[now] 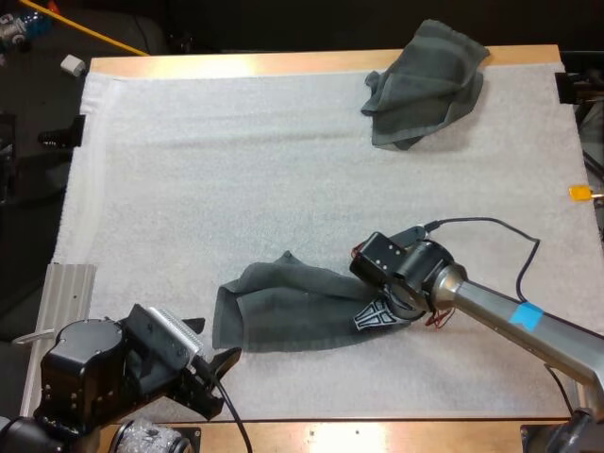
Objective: Pick towel from pile, fold and stack
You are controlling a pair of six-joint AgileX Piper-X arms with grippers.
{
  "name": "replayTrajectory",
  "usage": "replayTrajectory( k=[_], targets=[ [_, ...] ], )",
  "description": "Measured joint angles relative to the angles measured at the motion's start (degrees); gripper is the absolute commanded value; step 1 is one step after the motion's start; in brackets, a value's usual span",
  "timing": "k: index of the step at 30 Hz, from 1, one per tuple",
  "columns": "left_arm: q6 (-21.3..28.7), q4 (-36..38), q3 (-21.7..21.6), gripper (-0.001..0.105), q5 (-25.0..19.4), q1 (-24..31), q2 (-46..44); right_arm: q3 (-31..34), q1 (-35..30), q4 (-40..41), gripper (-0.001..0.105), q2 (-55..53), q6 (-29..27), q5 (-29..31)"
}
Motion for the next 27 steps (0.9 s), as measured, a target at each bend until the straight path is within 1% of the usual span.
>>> replayTrajectory(
  k=[3,6,9,13,14,15,20,27],
  targets=[
    [0.0,-0.36,0.0,0.06,-0.22,0.0,0.0,0.0,0.06,1.34,0.001,-1.59,0.37,1.05],
    [0.13,-0.85,0.4,0.06,-1.79,0.0,0.49,0.25,0.15,3.4,0.001,-3.96,1.0,1.82],
    [0.41,-1.84,1.86,0.06,-3.35,0.0,1.98,1.08,0.15,5.44,0.001,-6.51,1.61,2.0],
    [0.56,-3.83,5.06,0.06,-3.48,-0.41,5.44,2.63,0.29,6.16,0.0,-9.22,2.67,2.06],
    [0.56,-5.21,6.85,0.06,-3.32,-0.58,8.22,3.65,0.54,6.27,0.0,-10.66,3.57,2.06],
    [0.56,-5.83,7.53,0.06,-3.31,-0.6,9.45,4.0,0.57,6.43,0.0,-11.18,3.98,2.06],
    [0.02,-6.91,7.42,0.06,-2.03,-0.62,11.62,3.61,0.57,5.62,0.0,-9.86,3.89,2.05],
    [-2.51,-9.43,8.72,0.06,0.49,-1.76,20.93,5.36,0.57,3.63,0.0,-9.88,5.06,1.61]
  ],
)
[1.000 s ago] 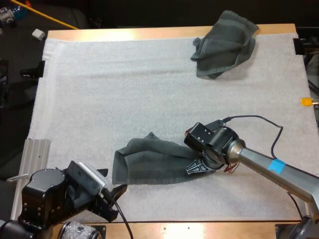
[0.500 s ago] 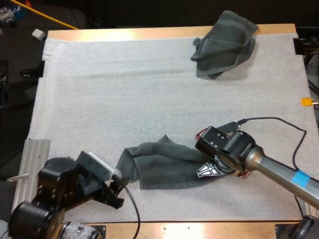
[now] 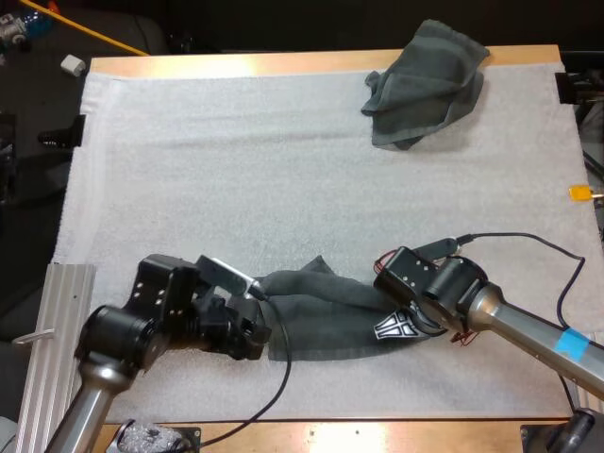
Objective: Pick towel from pile, fold and stack
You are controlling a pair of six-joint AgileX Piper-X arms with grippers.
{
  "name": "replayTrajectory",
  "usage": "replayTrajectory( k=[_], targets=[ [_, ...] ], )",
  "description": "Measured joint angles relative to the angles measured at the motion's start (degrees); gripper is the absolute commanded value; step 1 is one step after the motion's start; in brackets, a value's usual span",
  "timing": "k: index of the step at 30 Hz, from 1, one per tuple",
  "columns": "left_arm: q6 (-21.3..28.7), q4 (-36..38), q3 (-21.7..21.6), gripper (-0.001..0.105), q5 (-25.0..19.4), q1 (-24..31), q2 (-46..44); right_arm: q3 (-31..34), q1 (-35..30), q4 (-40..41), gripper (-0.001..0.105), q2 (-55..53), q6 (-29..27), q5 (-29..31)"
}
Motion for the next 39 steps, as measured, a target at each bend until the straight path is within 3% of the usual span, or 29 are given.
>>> replayTrajectory(
  k=[13,18,28,39],
  targets=[
    [-1.55,-4.7,-0.03,0.06,0.35,-2.14,17.24,1.57,-0.34,-1.56,0.0,0.0,1.66,-0.64],
    [-1.36,-5.69,0.7,0.06,1.67,-2.14,18.81,1.57,-0.33,-1.93,0.0,0.0,1.9,-0.64],
    [-1.23,-8.6,0.88,0.061,2.72,-2.14,30.63,1.57,-0.33,-2.01,0.0,0.0,2.1,-0.64],
    [-1.55,-11.96,1.01,0.058,10.51,-2.14,39.44,1.57,-0.33,-2.32,0.0,0.0,2.77,-1.04]
  ],
)
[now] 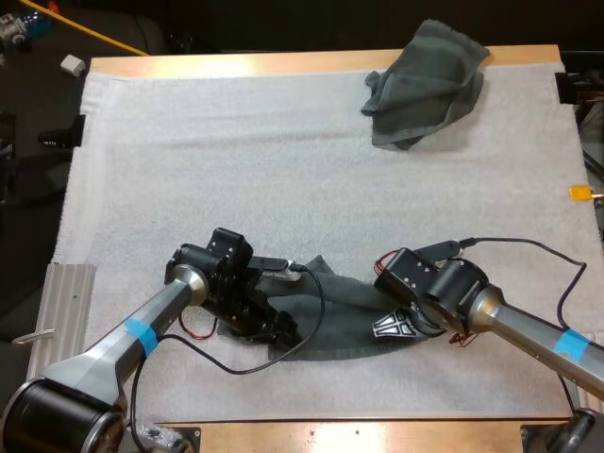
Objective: Pick towel from pile, fold and stack
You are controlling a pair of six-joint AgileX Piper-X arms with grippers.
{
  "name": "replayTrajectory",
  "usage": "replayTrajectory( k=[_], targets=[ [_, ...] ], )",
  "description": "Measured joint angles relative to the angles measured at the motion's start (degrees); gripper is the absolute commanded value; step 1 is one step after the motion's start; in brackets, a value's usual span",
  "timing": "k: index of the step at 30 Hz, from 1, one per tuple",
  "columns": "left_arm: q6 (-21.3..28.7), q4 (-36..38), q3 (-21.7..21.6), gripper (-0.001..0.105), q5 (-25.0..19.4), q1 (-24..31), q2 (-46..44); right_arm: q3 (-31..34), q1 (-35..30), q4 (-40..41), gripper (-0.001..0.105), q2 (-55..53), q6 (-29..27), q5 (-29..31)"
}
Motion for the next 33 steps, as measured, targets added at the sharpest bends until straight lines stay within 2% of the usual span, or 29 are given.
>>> replayTrajectory(
  k=[4,11,12,20,23,24,29,33],
  targets=[
    [-0.13,-0.11,0.0,0.042,2.26,0.0,0.14,0.0,0.0,-0.11,0.0,-0.14,0.84,0.0],
    [-0.86,-0.78,0.0,0.003,3.25,0.0,0.28,0.0,0.0,-0.54,0.0,-0.14,1.38,0.0],
    [-0.98,-0.86,0.0,0.001,3.25,0.0,0.28,0.0,0.0,-0.54,0.0,-0.14,1.37,0.0],
    [-0.72,0.39,0.0,0.0,3.25,0.0,-1.15,0.0,0.0,-0.54,0.0,-0.66,1.48,0.0],
    [0.39,2.71,-0.85,0.0,3.25,0.0,-5.19,-0.07,0.0,-0.54,0.0,-2.22,1.48,0.09],
    [1.36,4.58,-2.08,0.0,3.25,0.0,-9.06,-0.41,0.0,-0.54,0.0,-4.03,1.48,0.38],
    [1.33,6.93,-2.03,0.0,2.55,0.0,-13.11,-1.21,0.0,-0.49,0.0,-5.96,1.48,2.16],
    [0.54,9.53,-6.08,0.0,2.42,0.0,-21.88,-3.47,0.0,-0.13,0.0,-12.14,1.89,2.74]
  ],
)
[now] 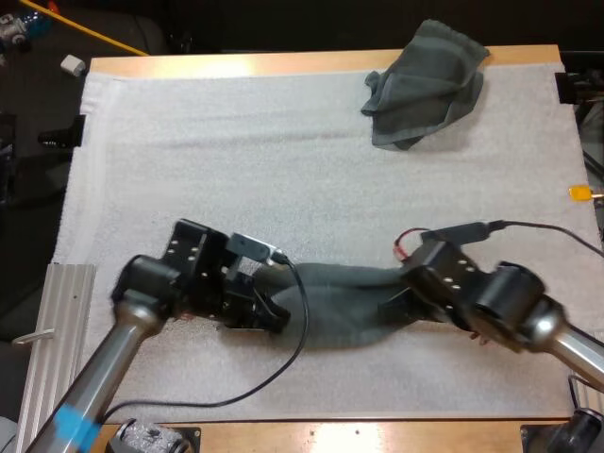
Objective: Pick towel from pile, fold and stack
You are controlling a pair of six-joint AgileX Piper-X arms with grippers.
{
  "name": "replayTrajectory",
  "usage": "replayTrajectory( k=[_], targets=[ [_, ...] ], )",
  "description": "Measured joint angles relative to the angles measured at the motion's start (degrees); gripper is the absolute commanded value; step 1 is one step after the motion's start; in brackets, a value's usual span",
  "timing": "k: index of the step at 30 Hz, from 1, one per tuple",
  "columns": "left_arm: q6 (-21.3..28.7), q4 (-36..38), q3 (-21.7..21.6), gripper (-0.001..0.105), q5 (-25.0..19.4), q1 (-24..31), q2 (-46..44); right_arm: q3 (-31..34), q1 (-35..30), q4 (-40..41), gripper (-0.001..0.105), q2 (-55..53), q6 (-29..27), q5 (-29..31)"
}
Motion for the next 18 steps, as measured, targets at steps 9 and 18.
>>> replayTrajectory(
  k=[9,18],
  targets=[
    [-3.53,5.33,-11.8,0.0,0.33,0.0,-7.41,-5.79,0.0,2.3,0.0,-11.23,2.78,0.11],
    [-4.85,10.55,-17.29,0.0,0.33,-0.43,-8.03,-10.22,3.1,7.48,0.0,-13.25,6.27,-0.97]
  ],
)
